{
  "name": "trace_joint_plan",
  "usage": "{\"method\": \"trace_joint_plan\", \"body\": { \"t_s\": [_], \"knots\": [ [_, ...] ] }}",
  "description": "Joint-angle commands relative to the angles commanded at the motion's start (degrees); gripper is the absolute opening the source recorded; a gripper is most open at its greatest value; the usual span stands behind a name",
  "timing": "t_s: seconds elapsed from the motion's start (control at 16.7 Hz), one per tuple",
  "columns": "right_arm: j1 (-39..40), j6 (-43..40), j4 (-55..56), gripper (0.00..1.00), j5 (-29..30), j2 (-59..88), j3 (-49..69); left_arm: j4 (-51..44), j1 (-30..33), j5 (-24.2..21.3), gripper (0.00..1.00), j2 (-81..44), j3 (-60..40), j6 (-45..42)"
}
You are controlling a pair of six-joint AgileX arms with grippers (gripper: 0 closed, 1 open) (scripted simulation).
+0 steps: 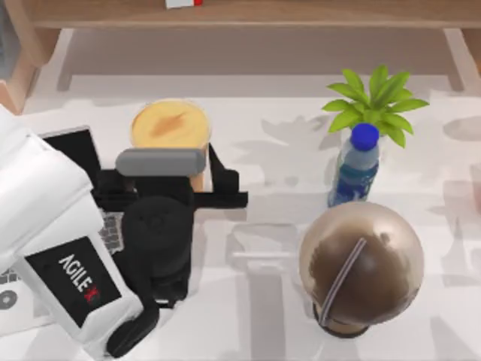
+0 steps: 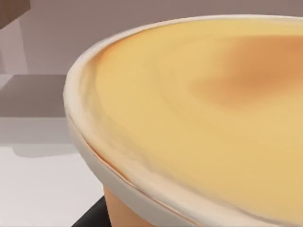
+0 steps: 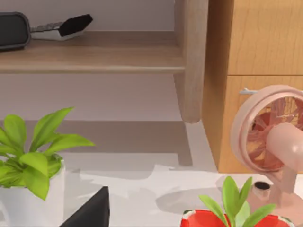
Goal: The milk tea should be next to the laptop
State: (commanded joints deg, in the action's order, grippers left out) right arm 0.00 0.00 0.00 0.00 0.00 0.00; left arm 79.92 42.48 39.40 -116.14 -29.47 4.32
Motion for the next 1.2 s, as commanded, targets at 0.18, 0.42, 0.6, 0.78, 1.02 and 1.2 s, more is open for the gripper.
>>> {"method": "trace_joint_plan", "body": {
  "t_s": [0.18, 0.42, 0.6, 0.78, 1.02, 1.2],
  "knots": [
    [0.0, 0.0, 0.0, 1.0, 0.0, 0.0, 0.0, 0.46, 0.12, 0.07, 0.0, 0.3, -0.52, -0.04],
    [0.0, 0.0, 0.0, 1.0, 0.0, 0.0, 0.0, 1.02, 1.56, 0.85, 0.0, 4.22, -1.5, 0.41],
    [0.0, 0.0, 0.0, 1.0, 0.0, 0.0, 0.0, 0.19, 3.23, 2.09, 0.0, 7.81, -0.68, 0.85],
    [0.0, 0.0, 0.0, 1.0, 0.0, 0.0, 0.0, -1.56, 5.14, 3.82, 0.0, 11.55, 1.25, 1.28],
    [0.0, 0.0, 0.0, 1.0, 0.0, 0.0, 0.0, -4.84, 7.85, 6.55, 0.0, 16.38, 4.96, 1.85],
    [0.0, 0.0, 0.0, 1.0, 0.0, 0.0, 0.0, -7.53, 9.89, 8.67, 0.0, 19.72, 8.12, 2.34]
  ]
}}
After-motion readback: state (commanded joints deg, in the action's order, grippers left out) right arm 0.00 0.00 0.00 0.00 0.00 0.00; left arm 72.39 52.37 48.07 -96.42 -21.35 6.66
